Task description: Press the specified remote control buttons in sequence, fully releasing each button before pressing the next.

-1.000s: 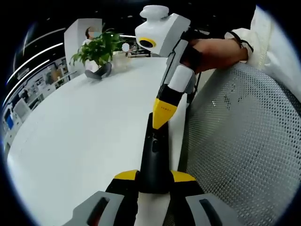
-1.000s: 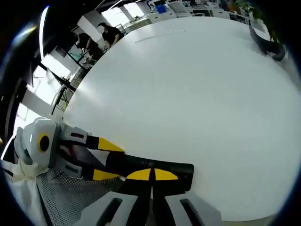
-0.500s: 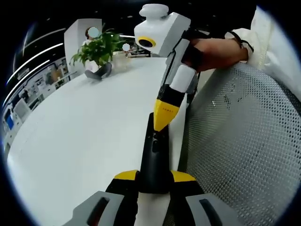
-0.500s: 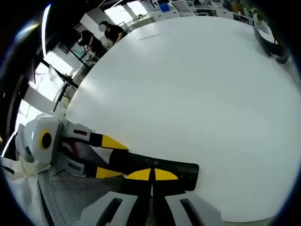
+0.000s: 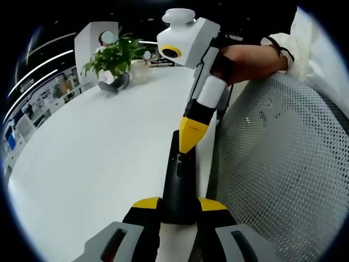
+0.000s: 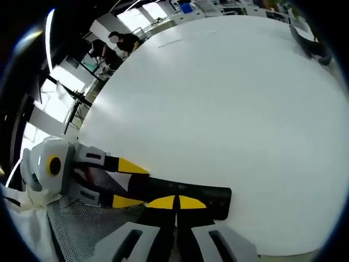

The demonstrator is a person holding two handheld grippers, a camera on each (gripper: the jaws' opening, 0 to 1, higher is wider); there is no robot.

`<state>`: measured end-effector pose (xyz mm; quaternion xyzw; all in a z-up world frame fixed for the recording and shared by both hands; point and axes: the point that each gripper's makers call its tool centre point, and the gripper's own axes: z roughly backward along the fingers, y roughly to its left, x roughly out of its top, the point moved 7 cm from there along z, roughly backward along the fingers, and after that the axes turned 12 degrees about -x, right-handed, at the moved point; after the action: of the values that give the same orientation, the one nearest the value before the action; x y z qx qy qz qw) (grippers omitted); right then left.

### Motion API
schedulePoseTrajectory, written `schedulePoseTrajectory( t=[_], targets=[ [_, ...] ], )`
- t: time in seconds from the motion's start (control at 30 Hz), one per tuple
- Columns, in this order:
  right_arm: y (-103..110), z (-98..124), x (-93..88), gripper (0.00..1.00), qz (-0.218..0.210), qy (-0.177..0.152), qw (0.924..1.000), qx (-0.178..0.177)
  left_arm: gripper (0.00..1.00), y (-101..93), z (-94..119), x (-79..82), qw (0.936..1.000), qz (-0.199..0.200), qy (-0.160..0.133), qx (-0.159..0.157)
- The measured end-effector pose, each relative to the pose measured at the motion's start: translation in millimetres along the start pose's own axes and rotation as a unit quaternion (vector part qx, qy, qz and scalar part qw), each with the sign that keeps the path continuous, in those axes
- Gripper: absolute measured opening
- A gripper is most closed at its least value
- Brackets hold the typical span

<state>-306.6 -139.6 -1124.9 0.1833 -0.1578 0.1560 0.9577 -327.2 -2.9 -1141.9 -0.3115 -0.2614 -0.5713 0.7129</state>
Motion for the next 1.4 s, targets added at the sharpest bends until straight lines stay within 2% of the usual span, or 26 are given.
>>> schedulePoseTrajectory(
  t=[0.23,0.3,0.43,0.53,0.63,0.83,0.93,1.0,1.17,1.23,1.4],
  targets=[
    [0.4,-1.3,0.4,0.0,-0.009,0.001,0.9999,-0.009,0.25,-0.8,0.5,-0.6,1.0,0.001,0.0,0.0],
    [-1.5,-1.0,0.8,0.0,-0.036,0.007,0.9993,0.007,0.25,-0.8,0.7,-0.6,1.0,0.001,0.0,0.0],
    [-5.7,0.1,1.2,0.0,-0.057,0.007,0.998,0.027,0.25,-0.7,0.8,-0.6,1.0,-0.001,0.0,0.001],
    [-4.5,-0.3,1.4,0.0,-0.049,0.008,0.9986,0.02,0.25,-0.7,0.8,-0.5,1.0,-0.001,0.0,0.001],
    [-5.9,5.5,3.0,0.0,-0.004,-0.012,0.9998,-0.015,0.25,-0.4,0.6,-0.3,1.0,-0.001,0.0,0.0],
    [-4.6,9.7,2.1,0.0,-0.021,0.006,0.9997,-0.006,0.25,-0.2,0.0,0.2,1.0,-0.001,0.0,0.0],
    [-7.7,10.2,-2.8,0.0,-0.046,0.041,0.9981,-0.01,0.25,-0.3,-0.2,0.5,1.0,-0.002,0.001,0.0],
    [-8.9,9.1,-2.7,0.0,-0.057,0.046,0.9973,-0.004,0.25,-0.2,-0.2,0.4,1.0,-0.002,0.001,0.0],
    [-12.4,7.1,-0.9,0.0,-0.052,0.04,0.9978,-0.014,0.25,0.1,-0.3,0.5,1.0,-0.003,0.001,0.0],
    [-14.6,3.9,-2.9,0.0,-0.041,0.049,0.9974,-0.033,0.25,0.4,-0.4,0.4,1.0,-0.003,0.001,0.0],
    [-9.3,3.7,-2.1,0.0,-0.004,0.048,0.9978,-0.047,0.25,0.0,-0.3,0.6,1.0,-0.005,0.001,0.0]
  ],
)
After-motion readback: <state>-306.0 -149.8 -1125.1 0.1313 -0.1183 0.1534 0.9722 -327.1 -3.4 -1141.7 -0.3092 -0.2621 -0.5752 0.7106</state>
